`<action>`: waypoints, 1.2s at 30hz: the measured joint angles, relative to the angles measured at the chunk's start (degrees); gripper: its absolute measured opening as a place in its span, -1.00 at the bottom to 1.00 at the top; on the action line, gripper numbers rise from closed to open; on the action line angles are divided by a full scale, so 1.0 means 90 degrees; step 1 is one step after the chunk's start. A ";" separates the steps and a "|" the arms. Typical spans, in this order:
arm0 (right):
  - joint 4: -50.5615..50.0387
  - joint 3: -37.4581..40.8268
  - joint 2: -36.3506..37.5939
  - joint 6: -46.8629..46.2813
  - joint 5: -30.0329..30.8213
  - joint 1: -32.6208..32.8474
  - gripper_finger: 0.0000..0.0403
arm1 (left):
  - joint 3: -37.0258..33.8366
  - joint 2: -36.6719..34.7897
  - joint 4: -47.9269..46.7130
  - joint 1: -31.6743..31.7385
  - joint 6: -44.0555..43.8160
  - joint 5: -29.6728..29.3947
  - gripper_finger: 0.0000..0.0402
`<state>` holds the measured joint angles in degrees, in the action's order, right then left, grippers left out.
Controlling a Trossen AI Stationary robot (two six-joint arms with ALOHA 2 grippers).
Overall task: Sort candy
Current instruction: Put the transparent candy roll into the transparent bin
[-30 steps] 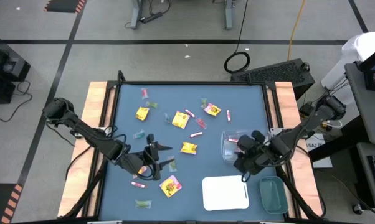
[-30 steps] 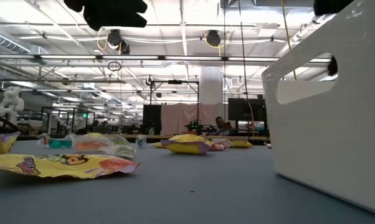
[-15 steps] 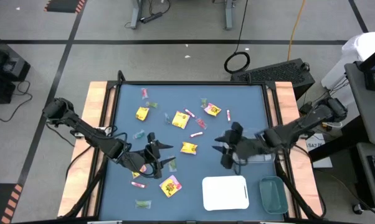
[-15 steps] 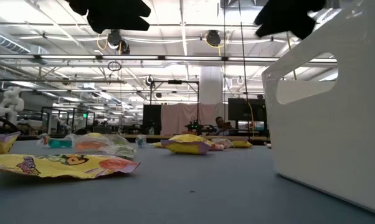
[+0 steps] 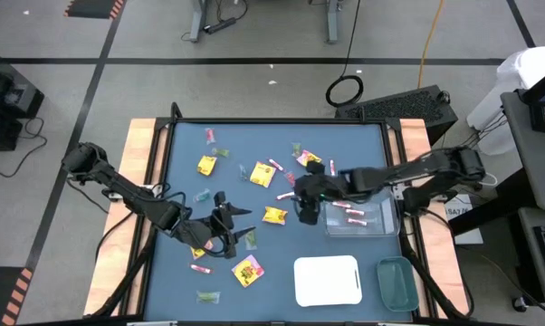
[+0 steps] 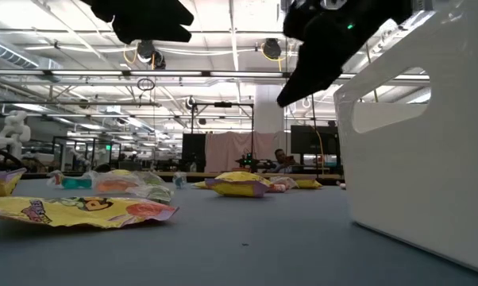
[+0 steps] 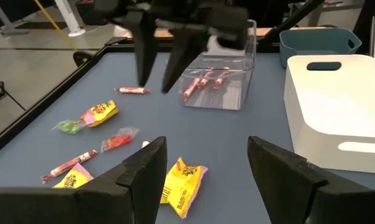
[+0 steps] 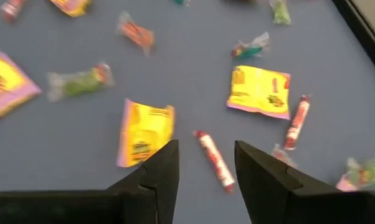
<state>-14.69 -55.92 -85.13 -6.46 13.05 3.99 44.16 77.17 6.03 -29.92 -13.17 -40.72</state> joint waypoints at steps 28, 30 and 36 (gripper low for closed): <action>-0.0776 -0.1188 -0.2291 0.2295 -0.1470 -0.1339 -0.29 | 0.0000 0.0000 -0.0554 0.0649 0.0820 0.0002 0.14; -0.0770 -0.1188 -0.2291 0.2278 -0.1663 -0.1365 -0.29 | 0.0000 0.0000 -0.0554 0.0696 0.0879 0.0004 0.14; -0.0738 -0.1197 -0.2685 0.2372 -0.1662 -0.1365 -0.29 | 0.0000 -0.0002 -0.0552 0.0860 0.0893 0.0148 0.14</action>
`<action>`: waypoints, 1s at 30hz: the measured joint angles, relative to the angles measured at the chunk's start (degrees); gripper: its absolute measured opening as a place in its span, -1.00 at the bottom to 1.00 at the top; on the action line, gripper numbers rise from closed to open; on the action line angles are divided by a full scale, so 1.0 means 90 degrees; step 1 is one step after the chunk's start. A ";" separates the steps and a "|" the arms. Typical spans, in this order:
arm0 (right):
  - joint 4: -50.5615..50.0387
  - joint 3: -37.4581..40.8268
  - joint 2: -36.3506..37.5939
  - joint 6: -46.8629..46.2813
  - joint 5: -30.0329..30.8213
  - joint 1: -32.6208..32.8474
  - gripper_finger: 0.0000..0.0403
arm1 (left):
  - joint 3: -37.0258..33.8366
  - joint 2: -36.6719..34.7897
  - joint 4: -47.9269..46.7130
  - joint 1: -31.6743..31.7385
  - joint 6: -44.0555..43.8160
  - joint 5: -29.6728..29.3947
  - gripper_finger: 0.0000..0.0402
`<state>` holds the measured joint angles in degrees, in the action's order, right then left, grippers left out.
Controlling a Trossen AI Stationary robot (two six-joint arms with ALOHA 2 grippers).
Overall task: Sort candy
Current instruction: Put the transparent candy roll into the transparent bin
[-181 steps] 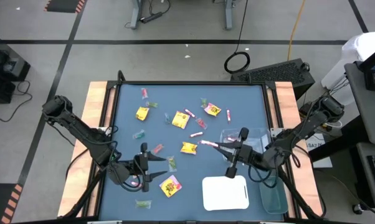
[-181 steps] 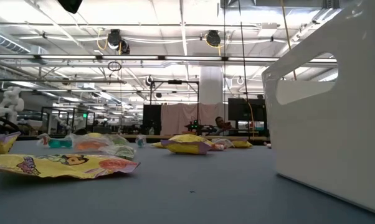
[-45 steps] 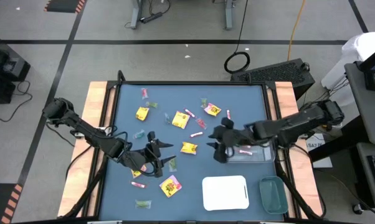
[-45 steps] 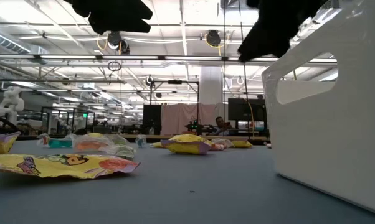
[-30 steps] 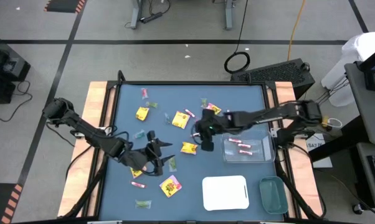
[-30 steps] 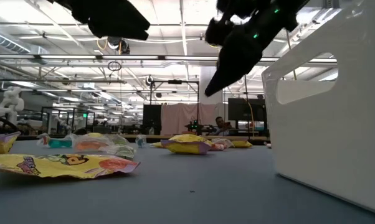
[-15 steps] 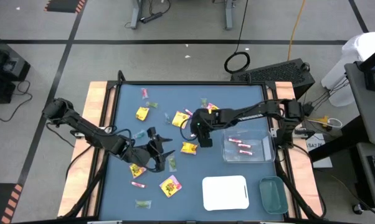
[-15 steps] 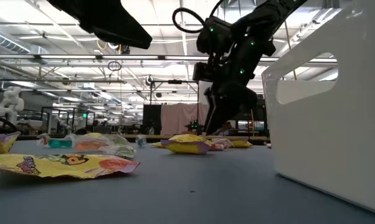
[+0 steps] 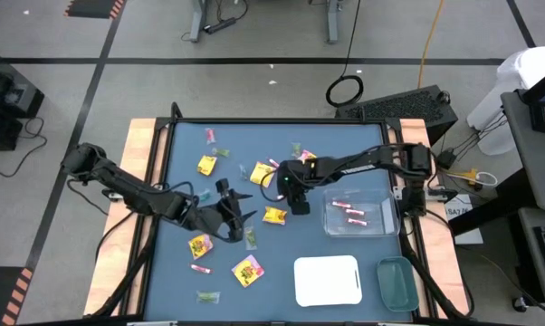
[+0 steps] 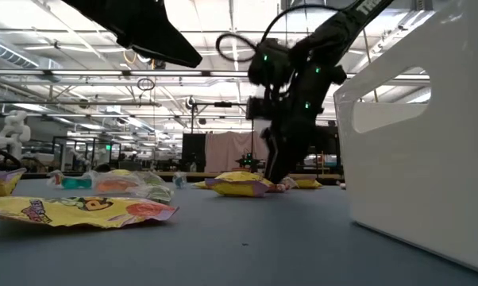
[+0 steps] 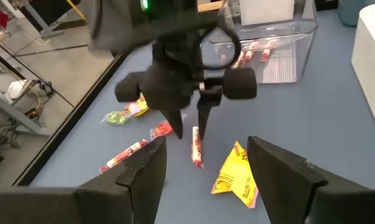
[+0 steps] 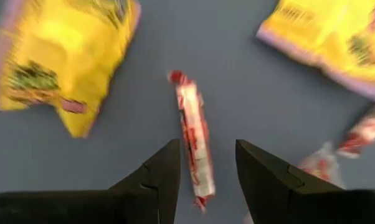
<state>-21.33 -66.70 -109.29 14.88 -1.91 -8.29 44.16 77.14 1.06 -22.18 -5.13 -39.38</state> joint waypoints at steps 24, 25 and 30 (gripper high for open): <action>-0.0094 0.0000 -0.0041 -0.0749 0.0262 0.0197 -0.91 | 0.0000 0.0000 -0.0113 -0.0009 -0.0569 0.0066 0.14; -0.0090 0.0000 0.0027 -0.0820 0.0387 0.0239 -0.88 | 0.0000 0.0000 -0.0112 -0.0009 -0.0616 0.0069 0.14; -0.0190 -0.0012 0.0564 -0.1079 0.0730 0.0501 -0.83 | 0.0000 0.0000 -0.0136 -0.0044 -0.0731 0.0069 0.14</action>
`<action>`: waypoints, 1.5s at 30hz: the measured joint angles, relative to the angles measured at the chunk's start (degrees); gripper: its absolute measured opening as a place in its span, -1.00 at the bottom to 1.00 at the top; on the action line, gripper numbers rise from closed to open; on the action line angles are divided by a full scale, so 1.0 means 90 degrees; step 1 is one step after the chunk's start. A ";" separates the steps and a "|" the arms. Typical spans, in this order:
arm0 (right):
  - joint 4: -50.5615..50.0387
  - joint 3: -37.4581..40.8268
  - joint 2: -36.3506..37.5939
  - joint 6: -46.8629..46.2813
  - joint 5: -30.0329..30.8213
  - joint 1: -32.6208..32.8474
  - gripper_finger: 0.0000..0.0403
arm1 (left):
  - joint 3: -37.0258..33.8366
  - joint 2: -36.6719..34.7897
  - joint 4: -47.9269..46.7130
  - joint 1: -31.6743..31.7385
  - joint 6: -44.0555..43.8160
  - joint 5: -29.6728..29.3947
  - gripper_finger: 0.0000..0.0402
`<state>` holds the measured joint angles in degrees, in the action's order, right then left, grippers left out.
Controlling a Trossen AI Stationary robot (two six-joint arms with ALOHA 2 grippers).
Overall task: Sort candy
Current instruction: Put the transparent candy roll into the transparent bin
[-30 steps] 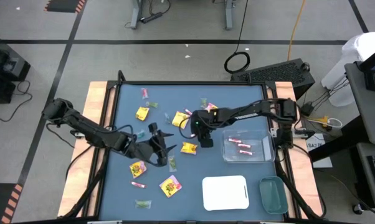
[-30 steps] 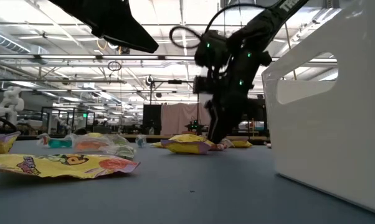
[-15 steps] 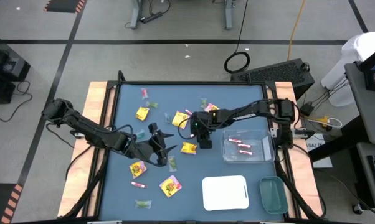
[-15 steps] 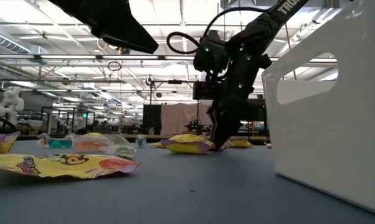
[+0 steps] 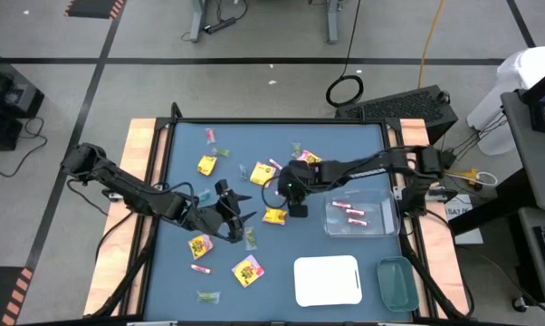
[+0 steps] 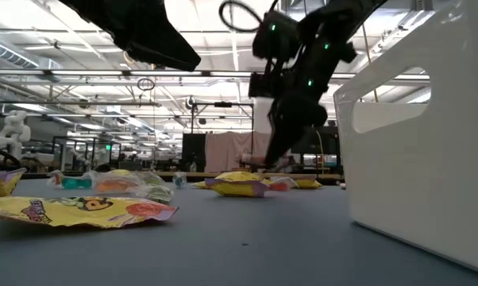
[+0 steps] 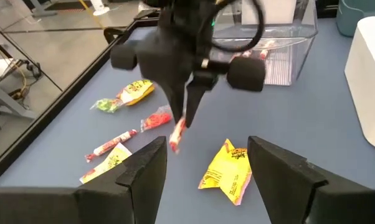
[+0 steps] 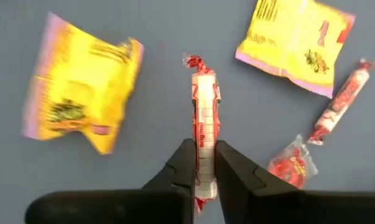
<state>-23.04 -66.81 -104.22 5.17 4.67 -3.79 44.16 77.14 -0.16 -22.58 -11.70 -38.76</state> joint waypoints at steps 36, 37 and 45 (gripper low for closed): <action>0.2160 -0.0012 0.0621 -0.1187 0.1348 0.1988 -0.82 | -0.0002 0.1097 0.1965 -0.0276 0.1528 0.0146 0.00; 0.2158 -0.0012 0.0621 -0.1185 0.1405 0.2005 -0.82 | -0.0002 0.1088 0.1965 -0.0276 0.1528 0.0150 -0.04; 0.2153 -0.0012 0.0621 -0.1188 0.1469 0.2100 -0.82 | -0.0002 0.1086 0.1950 -0.0288 0.1566 0.0289 -0.38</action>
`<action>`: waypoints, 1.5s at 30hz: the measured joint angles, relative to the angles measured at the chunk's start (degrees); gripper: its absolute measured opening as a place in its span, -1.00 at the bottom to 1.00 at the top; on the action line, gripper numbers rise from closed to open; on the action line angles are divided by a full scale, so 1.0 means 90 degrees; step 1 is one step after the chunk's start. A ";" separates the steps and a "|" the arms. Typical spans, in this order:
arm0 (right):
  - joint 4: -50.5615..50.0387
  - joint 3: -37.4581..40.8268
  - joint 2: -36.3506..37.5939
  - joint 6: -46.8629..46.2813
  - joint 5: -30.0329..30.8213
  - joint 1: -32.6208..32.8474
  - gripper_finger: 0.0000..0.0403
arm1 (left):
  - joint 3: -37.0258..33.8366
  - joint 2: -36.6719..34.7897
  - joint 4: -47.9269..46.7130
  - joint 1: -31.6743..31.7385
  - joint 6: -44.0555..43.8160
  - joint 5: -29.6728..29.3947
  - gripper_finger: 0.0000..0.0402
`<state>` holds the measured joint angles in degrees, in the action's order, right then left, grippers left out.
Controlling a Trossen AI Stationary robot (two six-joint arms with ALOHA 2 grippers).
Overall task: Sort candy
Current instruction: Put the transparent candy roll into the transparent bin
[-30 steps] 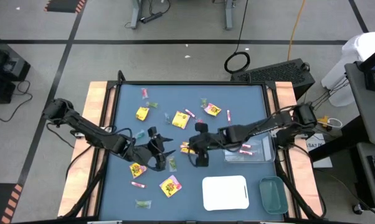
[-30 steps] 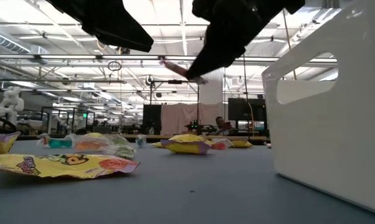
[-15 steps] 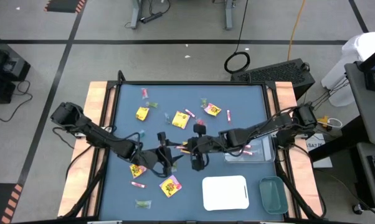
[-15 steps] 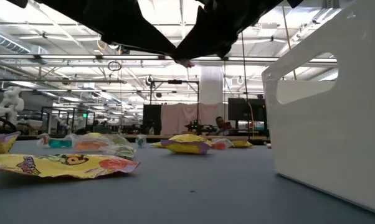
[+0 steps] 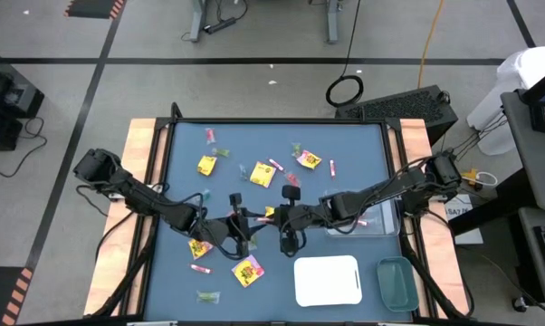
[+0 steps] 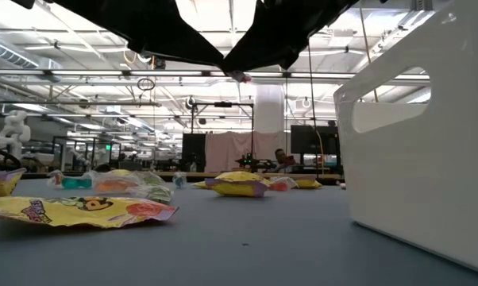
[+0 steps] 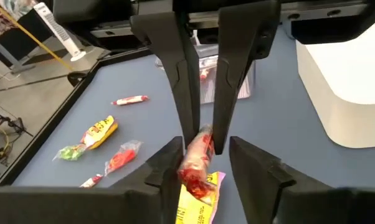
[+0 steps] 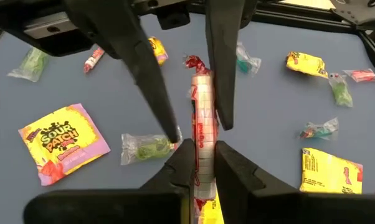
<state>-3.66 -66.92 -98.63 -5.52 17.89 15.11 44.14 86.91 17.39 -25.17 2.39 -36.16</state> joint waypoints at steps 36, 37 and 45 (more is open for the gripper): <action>-0.0180 0.0000 0.0126 -0.0299 0.0369 -0.0004 -0.09 | -0.0002 -0.2074 -0.0711 -0.0028 0.0103 0.0616 -0.65; -0.0184 0.0000 0.0126 -0.0316 0.0369 -0.0002 -0.09 | -0.0041 -0.2234 -0.0651 -0.0050 0.0106 0.0665 -0.65; -0.0141 0.0000 0.0126 -0.0245 0.0487 0.0095 -0.09 | -0.1262 -0.3272 0.0948 -0.0222 0.0110 0.0687 -0.65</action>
<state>-4.93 -66.92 -97.49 -7.73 22.27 15.97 32.78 57.46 25.92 -27.17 3.39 -29.98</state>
